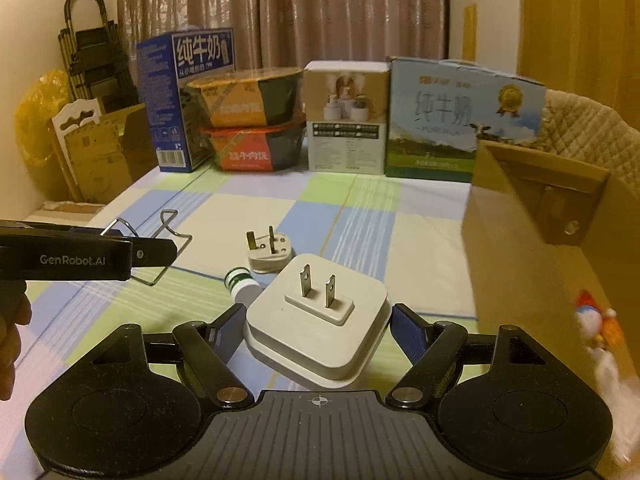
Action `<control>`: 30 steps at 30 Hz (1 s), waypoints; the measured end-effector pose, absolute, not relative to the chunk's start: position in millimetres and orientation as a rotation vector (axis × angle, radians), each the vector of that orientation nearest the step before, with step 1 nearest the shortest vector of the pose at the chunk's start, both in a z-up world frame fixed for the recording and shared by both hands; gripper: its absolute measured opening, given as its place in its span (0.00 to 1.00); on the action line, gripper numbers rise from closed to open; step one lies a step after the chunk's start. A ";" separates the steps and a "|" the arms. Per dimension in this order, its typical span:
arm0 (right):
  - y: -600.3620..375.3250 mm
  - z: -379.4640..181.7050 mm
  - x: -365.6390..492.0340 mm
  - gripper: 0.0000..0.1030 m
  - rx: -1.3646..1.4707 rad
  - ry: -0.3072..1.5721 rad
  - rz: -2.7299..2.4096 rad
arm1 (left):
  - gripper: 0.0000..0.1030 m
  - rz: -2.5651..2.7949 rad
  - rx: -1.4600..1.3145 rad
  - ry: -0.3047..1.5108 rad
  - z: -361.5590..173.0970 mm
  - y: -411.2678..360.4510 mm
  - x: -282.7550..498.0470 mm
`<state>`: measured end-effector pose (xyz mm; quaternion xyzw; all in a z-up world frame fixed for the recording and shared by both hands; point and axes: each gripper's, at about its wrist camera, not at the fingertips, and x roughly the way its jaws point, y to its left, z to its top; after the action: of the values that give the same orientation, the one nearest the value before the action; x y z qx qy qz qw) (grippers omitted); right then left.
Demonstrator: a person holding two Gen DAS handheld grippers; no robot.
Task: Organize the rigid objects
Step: 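Carry the wire rack and plug adapter toward the cardboard box with both grippers, then open the left gripper to drop the rack while the right gripper releases the adapter into the box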
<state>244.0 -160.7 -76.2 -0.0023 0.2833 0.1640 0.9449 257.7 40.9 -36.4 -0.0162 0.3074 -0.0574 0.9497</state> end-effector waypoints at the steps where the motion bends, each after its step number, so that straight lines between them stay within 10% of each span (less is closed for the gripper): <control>1: -163.9 -72.2 237.4 0.72 0.001 0.575 0.329 | 0.63 -0.116 -0.035 0.621 -32.5 37.6 251.2; 30: -338.3 23.5 108.9 0.73 0.123 0.491 0.040 | 0.63 -0.408 0.010 0.582 57.8 -132.3 141.6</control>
<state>108.9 -338.3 23.5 0.0609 0.2427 0.0198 0.9680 141.6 -132.3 57.8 0.0048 0.2851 -0.1998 0.9374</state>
